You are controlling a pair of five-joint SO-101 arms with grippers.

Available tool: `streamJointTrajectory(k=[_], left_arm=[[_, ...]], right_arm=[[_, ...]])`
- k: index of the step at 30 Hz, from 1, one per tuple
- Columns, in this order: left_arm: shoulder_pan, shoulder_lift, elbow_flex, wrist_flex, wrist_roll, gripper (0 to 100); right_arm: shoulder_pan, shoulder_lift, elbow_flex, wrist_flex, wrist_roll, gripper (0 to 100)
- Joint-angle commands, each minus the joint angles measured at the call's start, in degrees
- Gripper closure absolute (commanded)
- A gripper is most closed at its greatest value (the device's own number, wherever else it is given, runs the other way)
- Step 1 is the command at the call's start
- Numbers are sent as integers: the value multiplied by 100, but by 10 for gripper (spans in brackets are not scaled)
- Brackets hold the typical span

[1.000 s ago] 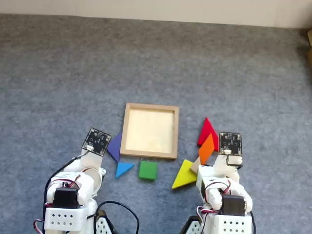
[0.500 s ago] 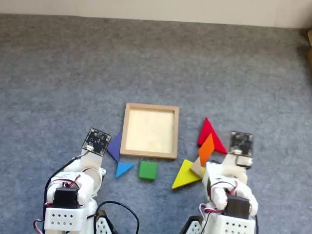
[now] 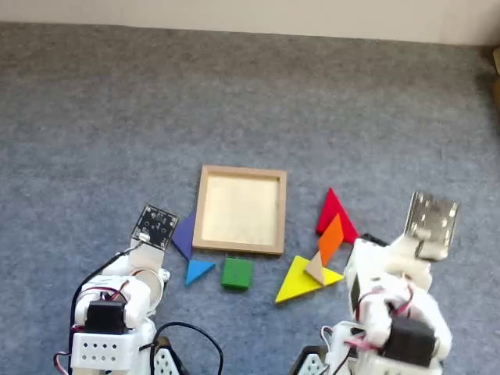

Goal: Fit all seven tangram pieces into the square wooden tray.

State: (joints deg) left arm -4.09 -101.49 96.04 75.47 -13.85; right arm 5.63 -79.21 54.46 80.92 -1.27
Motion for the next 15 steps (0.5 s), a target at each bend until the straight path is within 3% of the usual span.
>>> streamJointTrajectory(k=[1,5,10,15], left_arm=[[-48,-286,110,26,-70,993],[-48,-286,110,26,-70,993],[-48,-286,110,26,-70,993],[-48,-286,110,26,-70,993]], right_arm=[[66,1481,-1033,66,-70,993],[-40,2431,-1499,40,62,992],[-57,3196,-1842,-127,1266,992],[-286,3925,-1851,-673,1248,992]])
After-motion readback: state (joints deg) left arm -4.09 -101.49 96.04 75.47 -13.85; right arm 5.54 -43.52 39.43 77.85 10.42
